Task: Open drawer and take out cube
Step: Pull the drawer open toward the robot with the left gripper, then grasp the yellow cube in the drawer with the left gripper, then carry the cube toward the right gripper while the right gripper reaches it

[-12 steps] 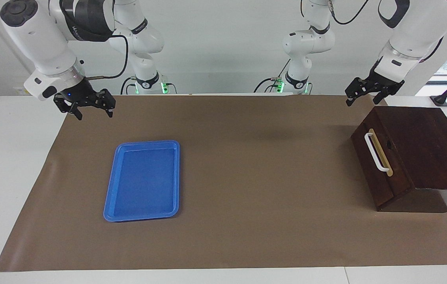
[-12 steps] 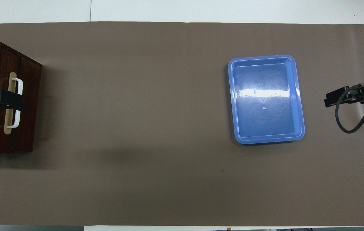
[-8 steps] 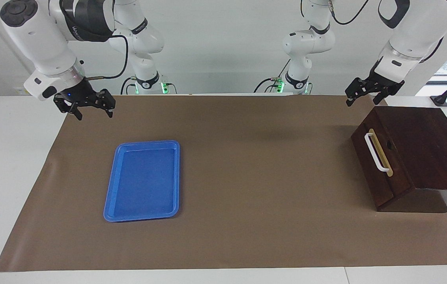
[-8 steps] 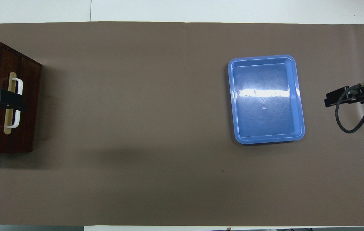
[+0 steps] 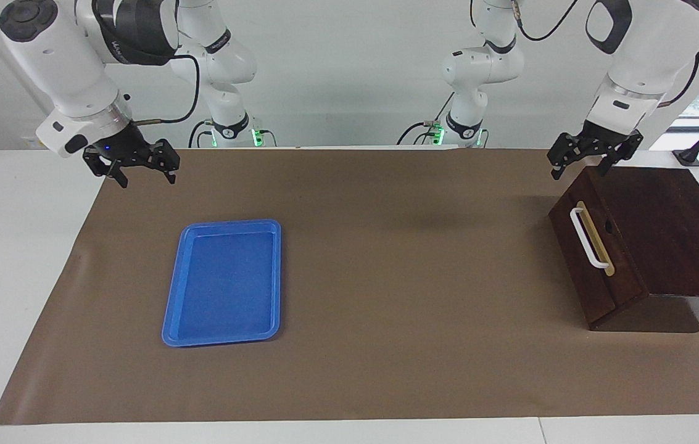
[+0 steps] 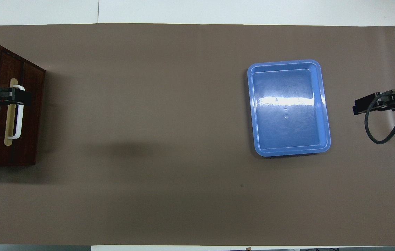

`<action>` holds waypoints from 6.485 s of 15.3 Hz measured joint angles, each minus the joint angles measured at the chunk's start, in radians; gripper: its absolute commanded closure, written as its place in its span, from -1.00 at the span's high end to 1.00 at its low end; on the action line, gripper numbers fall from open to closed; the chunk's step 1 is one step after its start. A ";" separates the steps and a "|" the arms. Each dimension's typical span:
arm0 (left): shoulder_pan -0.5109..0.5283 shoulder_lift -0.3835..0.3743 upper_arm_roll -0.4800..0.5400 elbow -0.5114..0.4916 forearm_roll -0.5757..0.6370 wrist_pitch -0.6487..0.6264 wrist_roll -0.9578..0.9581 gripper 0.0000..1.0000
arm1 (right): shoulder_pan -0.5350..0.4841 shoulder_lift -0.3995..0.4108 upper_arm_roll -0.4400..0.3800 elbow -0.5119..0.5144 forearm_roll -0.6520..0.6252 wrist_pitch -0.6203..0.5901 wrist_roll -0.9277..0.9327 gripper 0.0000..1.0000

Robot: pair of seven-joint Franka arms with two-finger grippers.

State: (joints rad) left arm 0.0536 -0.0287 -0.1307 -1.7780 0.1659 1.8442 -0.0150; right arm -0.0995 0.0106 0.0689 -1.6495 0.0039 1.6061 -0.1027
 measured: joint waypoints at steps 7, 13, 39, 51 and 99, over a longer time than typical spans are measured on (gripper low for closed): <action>-0.001 0.132 0.008 -0.175 0.198 0.327 -0.019 1.00 | -0.001 0.000 -0.001 0.000 -0.030 0.006 0.000 1.00; -0.001 0.172 0.009 -0.211 0.287 0.385 -0.043 1.00 | -0.003 0.000 -0.002 -0.005 -0.037 0.032 0.000 1.00; -0.248 0.220 0.007 -0.211 0.250 0.427 -0.424 1.00 | -0.145 0.111 -0.005 -0.157 -0.037 0.244 -0.002 1.00; 0.011 0.195 0.030 0.077 -0.052 0.090 -0.397 1.00 | -0.141 0.109 0.004 -0.164 -0.030 0.241 0.076 1.00; -0.556 0.276 -0.007 0.116 -0.177 0.047 -2.237 -1.00 | 0.405 0.193 0.016 -0.312 0.916 0.520 1.450 0.97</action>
State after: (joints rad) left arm -0.5027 0.2471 -0.1375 -1.6615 -0.0110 1.8914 -2.2520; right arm 0.3056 0.2033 0.0852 -1.9618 0.9198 2.1264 1.3469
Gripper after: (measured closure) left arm 0.449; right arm 0.013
